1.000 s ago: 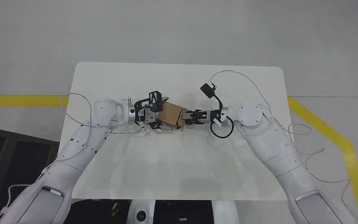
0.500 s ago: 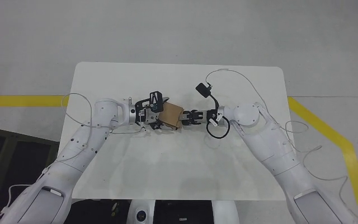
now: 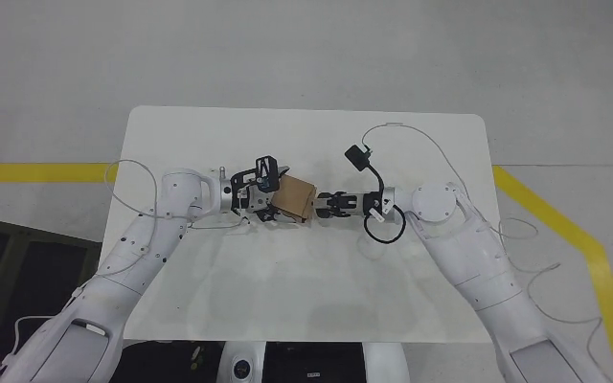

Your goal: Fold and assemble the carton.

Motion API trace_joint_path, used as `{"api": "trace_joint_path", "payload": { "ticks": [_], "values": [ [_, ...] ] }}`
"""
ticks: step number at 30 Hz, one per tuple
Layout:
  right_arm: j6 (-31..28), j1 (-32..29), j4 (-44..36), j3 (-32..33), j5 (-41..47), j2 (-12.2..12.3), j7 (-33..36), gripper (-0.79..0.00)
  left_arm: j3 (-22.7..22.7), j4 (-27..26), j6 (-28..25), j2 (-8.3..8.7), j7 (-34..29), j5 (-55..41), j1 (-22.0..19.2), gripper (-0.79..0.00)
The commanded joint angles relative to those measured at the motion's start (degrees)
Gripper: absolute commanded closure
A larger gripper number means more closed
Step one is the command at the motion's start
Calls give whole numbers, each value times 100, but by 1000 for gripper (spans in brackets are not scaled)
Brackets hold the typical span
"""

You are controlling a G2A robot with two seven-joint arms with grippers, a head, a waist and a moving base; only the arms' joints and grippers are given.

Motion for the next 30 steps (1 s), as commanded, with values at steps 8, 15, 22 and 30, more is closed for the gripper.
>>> {"api": "trace_joint_path", "payload": {
  "ticks": [8, 15, 22, 30],
  "values": [
    [111, 28, 11, -179, -30, -34, 33, 0, -8, -30, -5, 1, -5, 17, 10, -785],
    [110, 259, 225, -447, 2, -134, -2, 0, -20, -43, 2, 0, -13, 5, 19, -785],
    [68, 405, 394, -573, 49, -199, -45, 0, -22, -29, -17, -4, -38, -27, 23, -785],
    [-14, 480, 484, -602, 54, -229, -71, 0, -7, -26, -24, -14, -33, -21, 6, -785]
  ]
}}
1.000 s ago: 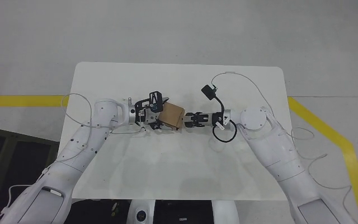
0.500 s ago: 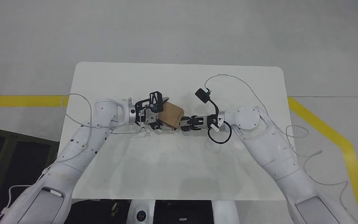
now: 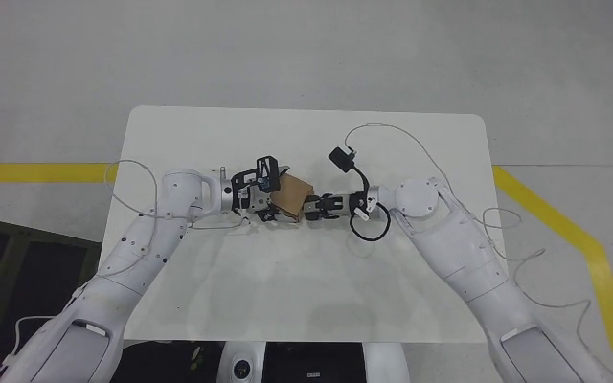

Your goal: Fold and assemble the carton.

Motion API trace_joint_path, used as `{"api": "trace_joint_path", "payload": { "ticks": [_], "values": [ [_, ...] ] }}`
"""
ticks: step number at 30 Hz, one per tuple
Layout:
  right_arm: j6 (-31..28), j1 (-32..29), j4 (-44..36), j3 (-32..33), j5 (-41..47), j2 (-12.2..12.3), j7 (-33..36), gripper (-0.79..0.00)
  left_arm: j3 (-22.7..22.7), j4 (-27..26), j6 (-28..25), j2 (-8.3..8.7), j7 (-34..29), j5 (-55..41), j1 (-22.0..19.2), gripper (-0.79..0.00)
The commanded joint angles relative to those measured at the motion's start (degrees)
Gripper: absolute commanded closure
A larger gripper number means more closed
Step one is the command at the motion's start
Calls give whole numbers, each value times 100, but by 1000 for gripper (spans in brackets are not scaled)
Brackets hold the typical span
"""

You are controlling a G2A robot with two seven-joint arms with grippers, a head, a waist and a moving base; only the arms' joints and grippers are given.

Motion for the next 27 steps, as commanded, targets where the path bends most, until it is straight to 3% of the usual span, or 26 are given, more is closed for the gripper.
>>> {"api": "trace_joint_path", "payload": {
  "ticks": [1, 8, 13, 17, 19, 21, 27],
  "values": [
    [-10, 0, 3, 9, -4, 1, 5, 0, 1, 5, -2, -1, 3, 3, -3, -785],
    [-129, -191, -234, 275, -56, 96, 28, 0, -69, 122, -54, 36, -27, -59, -13, -785],
    [-385, -489, -600, 612, -126, 225, 116, -12, -50, 44, -54, 178, 9, -339, 39, -785],
    [-618, -754, -866, 926, -85, 319, 67, -225, 95, -136, -54, 378, 70, -656, 85, -785],
    [-781, -867, -988, 1086, -83, 363, 11, -416, 162, -225, -54, 496, 142, -885, 88, -785],
    [-988, -971, -1122, 1264, -57, 404, -66, -785, 225, -336, -54, 629, 248, -1156, 77, -785],
    [-1923, -1217, -1399, 1773, -51, 517, -278, -785, 213, -529, -54, 1077, 623, -1918, 65, -785]
  ]
}}
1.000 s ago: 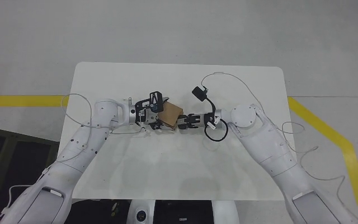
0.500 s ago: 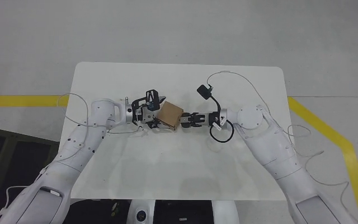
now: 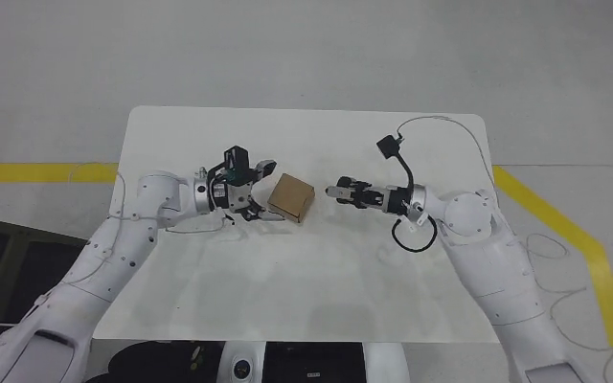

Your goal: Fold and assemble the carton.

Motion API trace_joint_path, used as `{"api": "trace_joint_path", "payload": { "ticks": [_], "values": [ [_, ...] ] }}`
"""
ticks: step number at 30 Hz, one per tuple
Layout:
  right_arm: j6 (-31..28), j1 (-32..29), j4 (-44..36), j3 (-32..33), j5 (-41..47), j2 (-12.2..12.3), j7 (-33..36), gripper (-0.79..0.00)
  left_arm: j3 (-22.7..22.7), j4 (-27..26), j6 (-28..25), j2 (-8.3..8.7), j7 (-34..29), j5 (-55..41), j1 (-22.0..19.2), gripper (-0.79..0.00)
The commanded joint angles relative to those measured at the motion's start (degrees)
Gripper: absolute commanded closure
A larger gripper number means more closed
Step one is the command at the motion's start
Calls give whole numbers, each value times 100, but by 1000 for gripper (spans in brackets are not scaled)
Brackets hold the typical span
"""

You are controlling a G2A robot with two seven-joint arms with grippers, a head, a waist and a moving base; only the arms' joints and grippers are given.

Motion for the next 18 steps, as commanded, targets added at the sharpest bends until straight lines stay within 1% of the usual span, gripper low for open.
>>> {"api": "trace_joint_path", "payload": {
  "ticks": [1, 5, 10, 12, 14, 16, 18],
  "values": [
    [-395, -60, -45, 145, -5, 28, -80, -785, -80, 15, 0, 129, 89, -191, 6, -785],
    [-1133, -149, -94, 524, -213, 104, -321, -785, -340, 156, 0, 308, 170, -587, 45, -785],
    [-1506, -295, -393, 1049, -850, 209, -732, -785, -635, 299, 0, 410, 58, -1142, 134, -785],
    [-1652, -393, -645, 1354, -1340, 252, -1109, -785, -753, 326, 0, 439, -59, -1245, 150, -785],
    [-1625, -563, -965, 1715, -2128, 290, -1654, -785, -884, 371, 13, 464, -175, -1337, 158, -785],
    [-1515, -761, -1297, 1911, -2678, 305, -2095, -785, -996, 354, 21, 489, -338, -1432, 180, -785],
    [-1353, -889, -1567, 2092, -3121, 321, -2395, -785, -1124, 249, 12, 522, -518, -1465, 198, -785]
  ]
}}
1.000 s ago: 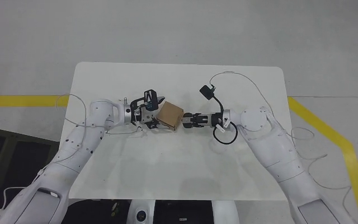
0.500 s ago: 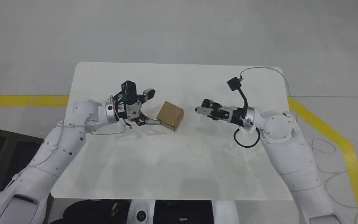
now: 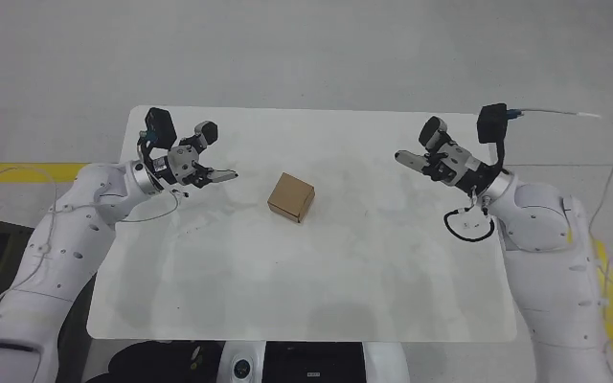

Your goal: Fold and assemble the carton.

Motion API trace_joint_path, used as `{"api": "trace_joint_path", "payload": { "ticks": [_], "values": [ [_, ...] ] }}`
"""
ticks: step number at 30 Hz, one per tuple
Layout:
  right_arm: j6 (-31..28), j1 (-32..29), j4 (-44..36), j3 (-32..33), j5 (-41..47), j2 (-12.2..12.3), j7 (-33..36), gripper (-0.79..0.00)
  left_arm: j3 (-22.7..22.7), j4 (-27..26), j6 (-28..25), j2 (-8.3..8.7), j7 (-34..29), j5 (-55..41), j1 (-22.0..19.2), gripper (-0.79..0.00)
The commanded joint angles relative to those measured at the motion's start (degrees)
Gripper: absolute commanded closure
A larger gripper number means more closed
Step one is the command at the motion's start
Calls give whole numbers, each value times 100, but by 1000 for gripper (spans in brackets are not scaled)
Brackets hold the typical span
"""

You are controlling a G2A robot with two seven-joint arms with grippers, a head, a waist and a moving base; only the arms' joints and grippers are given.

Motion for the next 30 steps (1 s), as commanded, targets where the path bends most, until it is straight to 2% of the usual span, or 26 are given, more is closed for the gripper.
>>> {"api": "trace_joint_path", "payload": {
  "ticks": [1, 6, 14, 20, 30],
  "values": [
    [128, -87, -207, 161, -394, 15, -255, -785, -128, -97, -21, 32, -117, -68, 32, -785],
    [459, -263, -664, 444, -868, 51, -506, -785, -578, -348, -21, 153, -381, -205, 149, -785],
    [697, -412, -1144, 774, -980, 110, -477, -785, -1207, -709, 97, 288, -810, -343, 325, -785],
    [814, -452, -1380, 997, -907, 156, -369, -785, -1416, -885, 156, 313, -972, -465, 395, -785],
    [838, -456, -1401, 1012, -894, 161, -367, -784, -1426, -887, 163, 314, -986, -465, 396, -785]
  ]
}}
